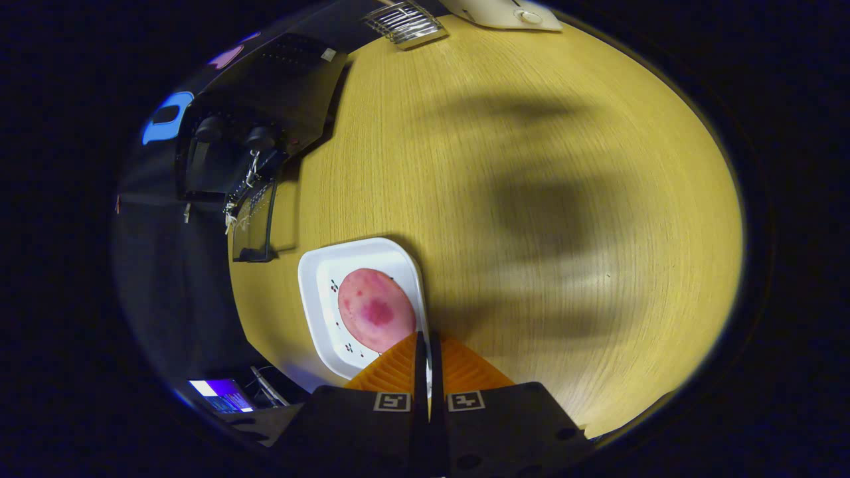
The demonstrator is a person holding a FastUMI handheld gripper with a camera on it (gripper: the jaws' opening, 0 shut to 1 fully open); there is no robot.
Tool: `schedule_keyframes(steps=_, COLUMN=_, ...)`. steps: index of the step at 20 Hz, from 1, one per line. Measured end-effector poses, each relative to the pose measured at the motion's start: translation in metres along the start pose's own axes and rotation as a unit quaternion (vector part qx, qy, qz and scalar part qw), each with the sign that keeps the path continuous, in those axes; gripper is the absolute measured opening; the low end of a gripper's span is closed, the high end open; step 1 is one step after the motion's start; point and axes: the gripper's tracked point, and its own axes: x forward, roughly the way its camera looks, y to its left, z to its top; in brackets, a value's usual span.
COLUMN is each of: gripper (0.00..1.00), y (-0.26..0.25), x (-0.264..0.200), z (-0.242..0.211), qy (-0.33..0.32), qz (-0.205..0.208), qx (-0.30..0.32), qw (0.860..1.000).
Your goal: Open the toaster oven, put the food inside, and close the toaster oven door.
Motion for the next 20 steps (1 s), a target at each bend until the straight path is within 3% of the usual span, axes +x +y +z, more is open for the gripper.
schedule_keyframes(steps=5, gripper=0.06, y=0.015, x=0.003, z=-0.012, qy=0.002, qz=0.082, qx=0.068, qw=0.994)
schedule_keyframes(steps=10, gripper=0.06, y=0.026, x=-0.013, z=-0.019, qy=-0.053, qz=0.12, qx=0.129, qw=0.983)
schedule_keyframes(steps=16, gripper=0.06, y=0.091, x=-0.051, z=-0.044, qy=-0.118, qz=0.184, qx=0.17, qw=0.961)
schedule_keyframes(steps=20, gripper=0.06, y=0.158, x=-0.039, z=-0.04, qy=-0.15, qz=0.219, qx=0.226, qw=0.937)
